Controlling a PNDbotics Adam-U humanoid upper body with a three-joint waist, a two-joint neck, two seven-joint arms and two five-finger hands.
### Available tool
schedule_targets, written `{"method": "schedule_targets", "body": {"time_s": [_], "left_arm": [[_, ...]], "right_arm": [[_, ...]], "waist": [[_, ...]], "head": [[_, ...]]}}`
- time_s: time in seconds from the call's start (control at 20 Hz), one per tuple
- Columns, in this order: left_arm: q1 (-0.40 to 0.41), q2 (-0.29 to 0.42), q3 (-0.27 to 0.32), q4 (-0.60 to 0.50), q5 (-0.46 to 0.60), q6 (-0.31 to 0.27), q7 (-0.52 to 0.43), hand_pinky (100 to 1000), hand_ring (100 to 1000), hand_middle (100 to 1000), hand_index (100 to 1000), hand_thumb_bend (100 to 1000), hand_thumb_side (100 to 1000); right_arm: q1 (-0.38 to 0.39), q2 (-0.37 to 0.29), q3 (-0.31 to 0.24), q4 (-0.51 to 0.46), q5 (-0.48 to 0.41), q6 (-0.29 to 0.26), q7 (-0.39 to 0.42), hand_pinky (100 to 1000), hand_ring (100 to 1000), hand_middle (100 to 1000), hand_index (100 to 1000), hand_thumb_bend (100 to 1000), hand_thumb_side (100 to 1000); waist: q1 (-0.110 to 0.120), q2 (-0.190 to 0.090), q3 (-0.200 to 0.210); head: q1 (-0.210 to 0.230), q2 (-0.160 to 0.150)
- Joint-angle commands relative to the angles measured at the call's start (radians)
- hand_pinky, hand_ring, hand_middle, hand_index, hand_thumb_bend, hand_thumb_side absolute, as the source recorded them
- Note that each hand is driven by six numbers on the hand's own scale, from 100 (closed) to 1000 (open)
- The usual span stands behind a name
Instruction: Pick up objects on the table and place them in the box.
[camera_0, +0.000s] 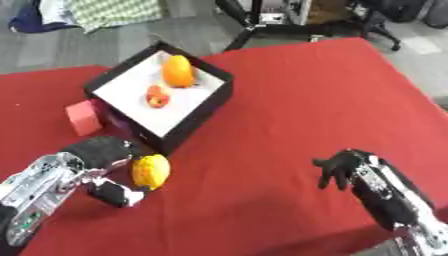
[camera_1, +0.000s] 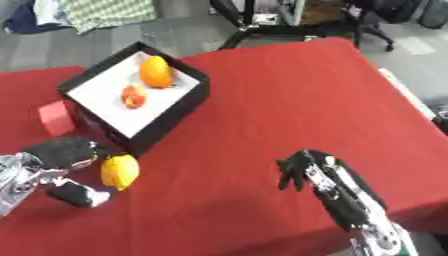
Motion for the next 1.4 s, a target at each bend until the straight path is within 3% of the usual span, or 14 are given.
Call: {"method": "schedule_targets", "body": {"time_s": [0.05,0.2,0.45,0.75,0.95,1.1,1.4], "left_arm": [[-0.02,0.005,0.01,0.006,-0.025,0.005,0.043,727,515,464,640,115,294],[-0.018,0.016,0.065,-0.033,-0.011,0.04,0.083,712,487,420,595,100,249],[-0.033,0.089,0.12,-0.149,0.059,0.114,0.145,711,491,433,612,100,225],[-0.148,0.14,0.159,-0.261,0.158,0.214,0.082,724,518,477,674,100,237],[-0.251,0.086,0.115,-0.191,0.144,0.278,0.042,734,537,503,703,100,277],[-0.309,0.021,0.077,-0.117,0.1,0.314,0.022,741,571,547,741,100,356],[-0.369,-0.112,0.068,0.039,0.004,0.371,0.035,747,599,589,770,100,424]], "right_arm": [[-0.003,-0.012,-0.004,-0.023,0.004,-0.001,-0.001,895,466,264,565,100,707],[-0.003,-0.01,-0.007,-0.023,0.005,-0.002,-0.004,895,466,264,565,100,713],[-0.004,-0.012,-0.007,-0.022,0.006,-0.001,-0.005,896,466,264,565,100,712],[0.002,-0.015,-0.002,-0.022,0.004,-0.003,-0.001,896,466,264,565,100,698],[0.003,-0.015,0.002,-0.02,0.002,-0.002,0.004,895,466,264,565,100,710],[-0.001,-0.012,0.004,-0.02,-0.001,0.0,0.005,896,466,264,565,100,715],[-0.007,-0.01,0.01,-0.02,-0.01,0.002,0.011,895,466,264,565,100,695]], "waist": [[0.01,0.003,0.004],[0.01,0.004,0.004],[0.013,0.002,0.003],[0.01,-0.008,0.005],[0.007,-0.009,-0.004],[0.005,-0.007,-0.009],[0.0,-0.008,-0.023]], "head": [[-0.008,-0.002],[-0.009,-0.002],[-0.011,-0.002],[-0.008,-0.002],[0.0,-0.002],[0.004,-0.002],[0.016,-0.002]]}}
